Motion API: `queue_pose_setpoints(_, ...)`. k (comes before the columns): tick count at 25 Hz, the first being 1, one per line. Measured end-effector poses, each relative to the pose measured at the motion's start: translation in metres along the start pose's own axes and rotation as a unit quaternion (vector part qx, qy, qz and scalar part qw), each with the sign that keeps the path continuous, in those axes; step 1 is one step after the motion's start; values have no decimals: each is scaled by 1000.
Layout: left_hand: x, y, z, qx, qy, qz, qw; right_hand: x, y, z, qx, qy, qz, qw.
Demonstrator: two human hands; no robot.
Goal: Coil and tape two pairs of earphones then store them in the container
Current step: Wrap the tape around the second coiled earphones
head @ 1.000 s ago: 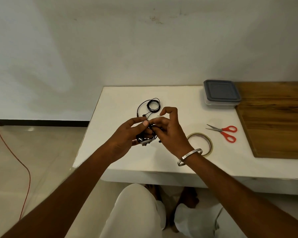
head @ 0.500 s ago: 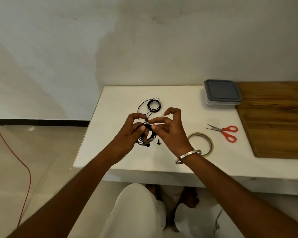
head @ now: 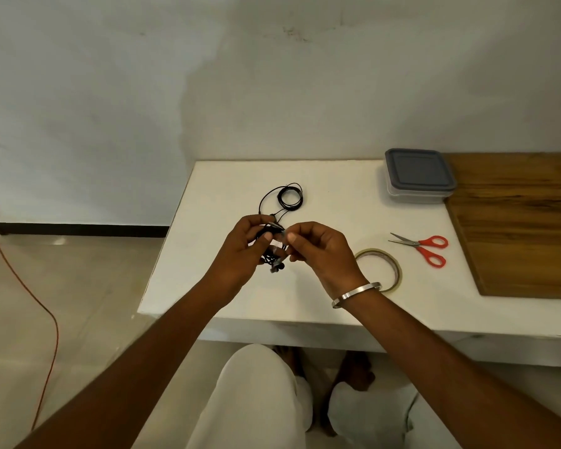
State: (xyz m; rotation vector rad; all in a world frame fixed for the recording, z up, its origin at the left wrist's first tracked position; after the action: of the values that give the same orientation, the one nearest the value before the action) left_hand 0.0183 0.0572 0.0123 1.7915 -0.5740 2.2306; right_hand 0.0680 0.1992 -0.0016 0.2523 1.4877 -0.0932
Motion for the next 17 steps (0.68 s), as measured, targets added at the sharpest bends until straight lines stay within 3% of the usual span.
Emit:
queue_pose_setpoints(11, -4, -5, 3, 22, 73, 59, 995, 5, 5, 0, 55, -31, -48, 997)
queue_pose_setpoints(17, -10, -5, 2, 32, 105, 80, 991, 3, 5, 6, 23, -25, -86, 996)
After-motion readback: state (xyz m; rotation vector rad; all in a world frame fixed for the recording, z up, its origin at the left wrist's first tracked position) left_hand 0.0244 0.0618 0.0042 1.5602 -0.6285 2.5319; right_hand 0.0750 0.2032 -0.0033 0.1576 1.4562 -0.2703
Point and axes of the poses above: each hand's wrist, its own z-axis away from the middle knuckle, its own y-axis out of the back of the hand, x = y × z, the point moved 4 cm from there along -z, towards the middle knuckle, and after that the axes turned 15 degrees about z, right-handed, at the moved point
